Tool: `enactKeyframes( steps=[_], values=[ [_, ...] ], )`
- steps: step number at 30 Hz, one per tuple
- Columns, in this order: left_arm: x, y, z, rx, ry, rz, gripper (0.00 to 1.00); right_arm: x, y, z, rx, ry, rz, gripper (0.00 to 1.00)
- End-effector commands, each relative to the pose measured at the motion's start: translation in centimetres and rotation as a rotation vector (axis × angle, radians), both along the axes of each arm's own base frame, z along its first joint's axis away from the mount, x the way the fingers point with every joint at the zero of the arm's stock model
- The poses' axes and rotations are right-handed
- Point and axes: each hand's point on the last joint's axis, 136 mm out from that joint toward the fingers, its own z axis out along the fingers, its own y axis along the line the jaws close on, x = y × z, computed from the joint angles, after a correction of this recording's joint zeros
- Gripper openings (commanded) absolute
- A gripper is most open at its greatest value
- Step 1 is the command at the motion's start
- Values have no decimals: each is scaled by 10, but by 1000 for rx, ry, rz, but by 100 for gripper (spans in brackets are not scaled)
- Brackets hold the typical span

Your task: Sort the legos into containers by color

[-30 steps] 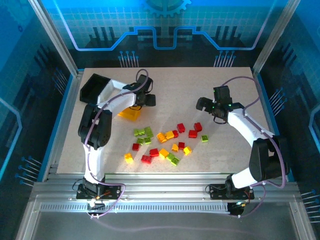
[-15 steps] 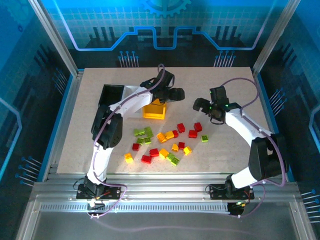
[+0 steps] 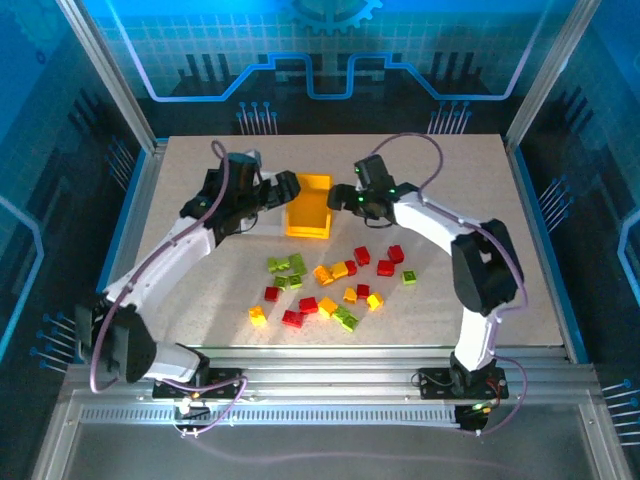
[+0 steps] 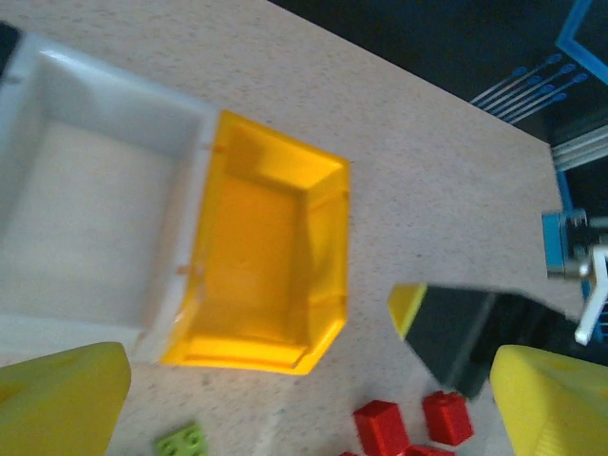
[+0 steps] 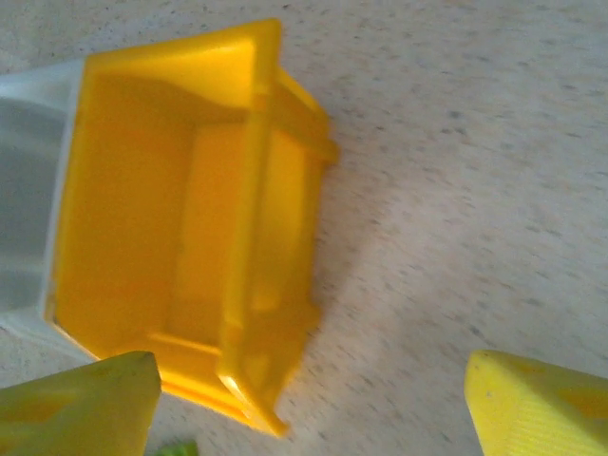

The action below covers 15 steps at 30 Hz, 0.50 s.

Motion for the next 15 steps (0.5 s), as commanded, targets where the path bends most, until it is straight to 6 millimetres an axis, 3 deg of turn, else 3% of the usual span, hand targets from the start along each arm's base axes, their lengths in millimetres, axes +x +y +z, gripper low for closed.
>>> enactKeyframes(
  steps=[1,4,9,15],
  values=[
    [-15,20,-21,77,17,47,99,9,24,-13,-15,27,38,80],
    [-26,25,-26,83,20,52,99,14,30,-30,-94,73,35,69],
    [-34,29,-28,77,20,57,99,13,18,-55,-228,165,11,50],
    [-37,29,-32,78,23,56,99,15,-2,-50,-300,157,14,28]
  ],
)
